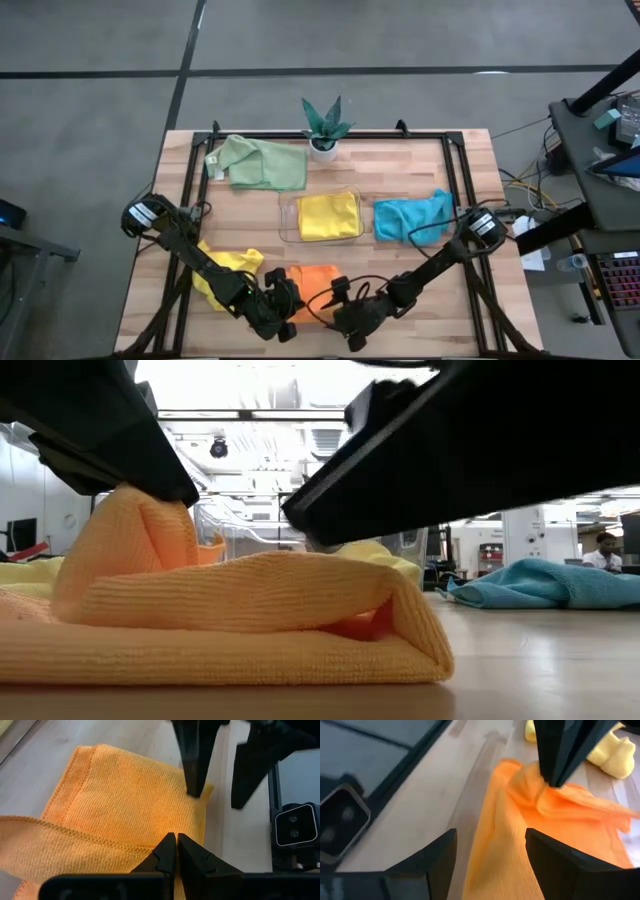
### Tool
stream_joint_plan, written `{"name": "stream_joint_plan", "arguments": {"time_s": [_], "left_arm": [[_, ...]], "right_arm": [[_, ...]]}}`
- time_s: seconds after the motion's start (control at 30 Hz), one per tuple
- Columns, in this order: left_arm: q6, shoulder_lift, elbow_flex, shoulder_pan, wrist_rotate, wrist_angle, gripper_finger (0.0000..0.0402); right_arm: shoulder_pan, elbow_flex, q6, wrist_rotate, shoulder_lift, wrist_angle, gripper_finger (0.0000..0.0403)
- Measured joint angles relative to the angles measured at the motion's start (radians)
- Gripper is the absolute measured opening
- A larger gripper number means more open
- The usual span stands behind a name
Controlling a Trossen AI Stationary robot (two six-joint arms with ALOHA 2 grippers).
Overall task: Fold microfiber towels
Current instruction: Fold the orange microfiber towel
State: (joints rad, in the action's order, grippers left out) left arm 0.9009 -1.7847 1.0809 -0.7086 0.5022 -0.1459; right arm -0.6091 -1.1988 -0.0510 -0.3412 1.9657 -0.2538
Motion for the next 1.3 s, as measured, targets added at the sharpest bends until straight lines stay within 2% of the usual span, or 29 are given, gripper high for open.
{"name": "stream_joint_plan", "arguments": {"time_s": [0.27, 0.53, 0.8, 0.93, 1.07, 1.3], "left_arm": [[0.007, 0.013, 0.003, -0.003, -0.015, -0.007, 0.0000], [0.004, 0.065, 0.004, -0.005, -0.018, -0.028, 0.0000], [0.007, 0.068, 0.003, -0.005, -0.016, -0.028, 0.0000], [0.008, 0.067, 0.003, -0.005, -0.018, -0.027, 0.0000], [0.010, 0.067, 0.003, -0.006, -0.023, -0.028, 0.0000], [0.012, 0.067, 0.003, -0.006, -0.026, -0.028, 0.0000]], "right_arm": [[-0.002, -0.005, -0.023, -0.001, -0.061, 0.194, 0.0224], [-0.002, 0.000, -0.027, 0.000, -0.063, 0.188, 0.0224], [-0.002, 0.005, -0.040, 0.001, -0.021, 0.097, 0.0224], [-0.001, 0.003, -0.045, -0.022, -0.020, 0.109, 0.0218], [0.000, 0.003, -0.044, -0.035, -0.020, 0.140, 0.0177], [-0.010, -0.001, -0.046, -0.037, -0.021, 0.203, 0.0048]]}}
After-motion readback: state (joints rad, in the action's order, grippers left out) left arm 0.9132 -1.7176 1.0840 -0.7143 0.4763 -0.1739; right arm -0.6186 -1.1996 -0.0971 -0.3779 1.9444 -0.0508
